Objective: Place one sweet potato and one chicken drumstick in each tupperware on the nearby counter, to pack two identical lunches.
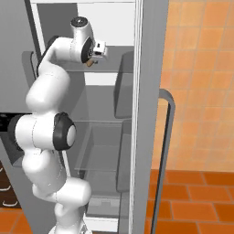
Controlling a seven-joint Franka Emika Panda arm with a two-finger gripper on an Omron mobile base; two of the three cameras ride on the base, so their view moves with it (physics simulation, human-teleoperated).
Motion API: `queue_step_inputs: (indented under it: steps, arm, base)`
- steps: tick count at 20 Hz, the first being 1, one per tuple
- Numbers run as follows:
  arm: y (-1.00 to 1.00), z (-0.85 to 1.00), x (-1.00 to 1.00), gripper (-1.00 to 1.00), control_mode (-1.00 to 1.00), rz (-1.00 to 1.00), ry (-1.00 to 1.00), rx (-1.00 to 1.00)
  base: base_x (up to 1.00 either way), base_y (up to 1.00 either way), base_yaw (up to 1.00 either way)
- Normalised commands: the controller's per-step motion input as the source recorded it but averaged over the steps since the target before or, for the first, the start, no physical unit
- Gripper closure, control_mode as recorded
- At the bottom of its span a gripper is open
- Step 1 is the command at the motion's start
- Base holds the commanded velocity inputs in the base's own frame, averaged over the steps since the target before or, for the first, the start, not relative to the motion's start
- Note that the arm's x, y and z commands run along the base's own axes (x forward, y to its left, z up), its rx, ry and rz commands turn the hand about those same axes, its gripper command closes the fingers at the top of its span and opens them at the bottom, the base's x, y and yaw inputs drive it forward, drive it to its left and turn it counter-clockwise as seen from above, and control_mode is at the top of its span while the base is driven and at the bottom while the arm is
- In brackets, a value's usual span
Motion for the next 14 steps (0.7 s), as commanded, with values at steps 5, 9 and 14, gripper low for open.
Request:
queue_step_inputs:
  steps: [5, 9, 14]
  arm:
    - [-0.19, -0.02, -1.00, 1.00, -1.00, 0.00, -0.13, 0.08]
    - [-0.09, -0.08, -1.00, 1.00, -1.00, 0.00, 0.04, 0.00]
    - [-0.01, 0.00, -1.00, 1.00, -1.00, 0.00, 0.15, 0.00]
  base:
    - [0.00, 0.00, 0.00]
    - [0.00, 0.00, 0.00]
    - [0.00, 0.00, 0.00]
